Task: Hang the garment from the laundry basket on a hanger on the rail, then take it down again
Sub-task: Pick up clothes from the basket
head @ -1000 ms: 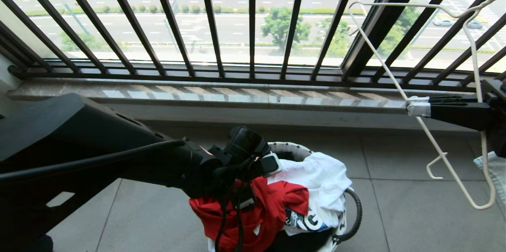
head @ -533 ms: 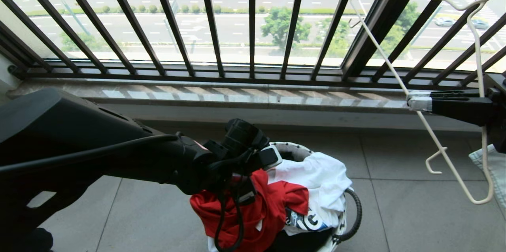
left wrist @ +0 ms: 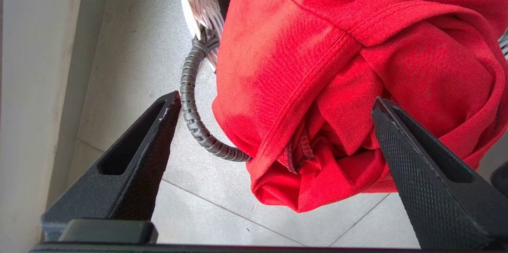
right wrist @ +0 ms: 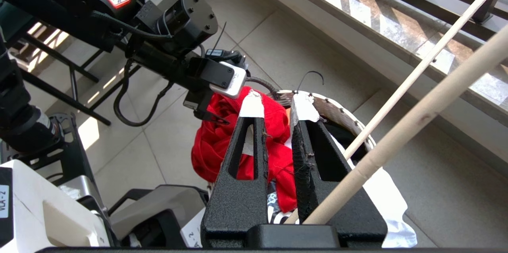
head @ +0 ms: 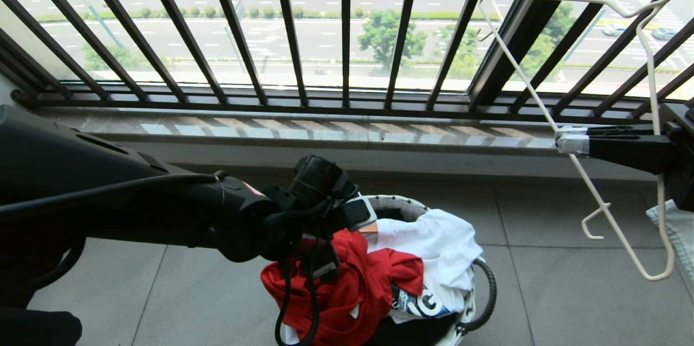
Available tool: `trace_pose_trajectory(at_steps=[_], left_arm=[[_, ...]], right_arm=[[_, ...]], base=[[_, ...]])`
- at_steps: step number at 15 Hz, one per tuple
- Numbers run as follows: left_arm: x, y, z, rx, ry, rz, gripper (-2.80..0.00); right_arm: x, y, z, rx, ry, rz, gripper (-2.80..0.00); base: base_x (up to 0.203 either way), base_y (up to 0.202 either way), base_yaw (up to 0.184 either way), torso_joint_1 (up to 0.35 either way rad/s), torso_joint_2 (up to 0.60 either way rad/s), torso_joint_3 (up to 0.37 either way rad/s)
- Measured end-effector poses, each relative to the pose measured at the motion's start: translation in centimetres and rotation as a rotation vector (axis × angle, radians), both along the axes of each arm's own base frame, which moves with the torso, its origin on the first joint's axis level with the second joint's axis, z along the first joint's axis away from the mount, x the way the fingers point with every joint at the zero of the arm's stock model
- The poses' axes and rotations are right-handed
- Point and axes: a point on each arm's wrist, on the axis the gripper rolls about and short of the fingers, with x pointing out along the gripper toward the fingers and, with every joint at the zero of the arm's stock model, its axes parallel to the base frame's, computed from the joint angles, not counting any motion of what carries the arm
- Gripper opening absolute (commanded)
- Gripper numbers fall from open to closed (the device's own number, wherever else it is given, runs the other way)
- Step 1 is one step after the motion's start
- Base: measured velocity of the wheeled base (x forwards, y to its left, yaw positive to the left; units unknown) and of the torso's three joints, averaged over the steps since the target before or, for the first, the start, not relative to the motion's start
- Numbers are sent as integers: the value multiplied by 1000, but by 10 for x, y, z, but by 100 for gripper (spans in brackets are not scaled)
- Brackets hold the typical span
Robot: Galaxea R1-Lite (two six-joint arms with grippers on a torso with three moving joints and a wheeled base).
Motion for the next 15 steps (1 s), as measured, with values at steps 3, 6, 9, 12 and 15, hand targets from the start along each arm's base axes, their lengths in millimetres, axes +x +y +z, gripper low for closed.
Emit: trace_pose_trajectory(at_steps=[3, 6, 9, 12, 15], left_arm=[[9, 6, -6, 30, 3, 7, 0], [11, 9, -8, 41, 10, 14, 0], [19, 6, -14, 29, -11, 26, 0], [31, 0, -19, 2, -71, 29, 0], [38, -2, -16, -8, -94, 41, 0]], right_arm=[[0, 0, 0, 0, 0, -1, -280], [0, 0, 0, 0, 1, 0, -280], [0, 0, 0, 0, 1, 0, -280], [0, 0, 0, 0, 0, -1, -280], [0, 0, 0, 0, 0, -1, -280]], base=[[0, 0, 0, 0, 0, 0], [0, 0, 0, 0, 0, 0], [0, 0, 0, 0, 0, 0], [0, 0, 0, 0, 0, 0], [0, 0, 0, 0, 0, 0]])
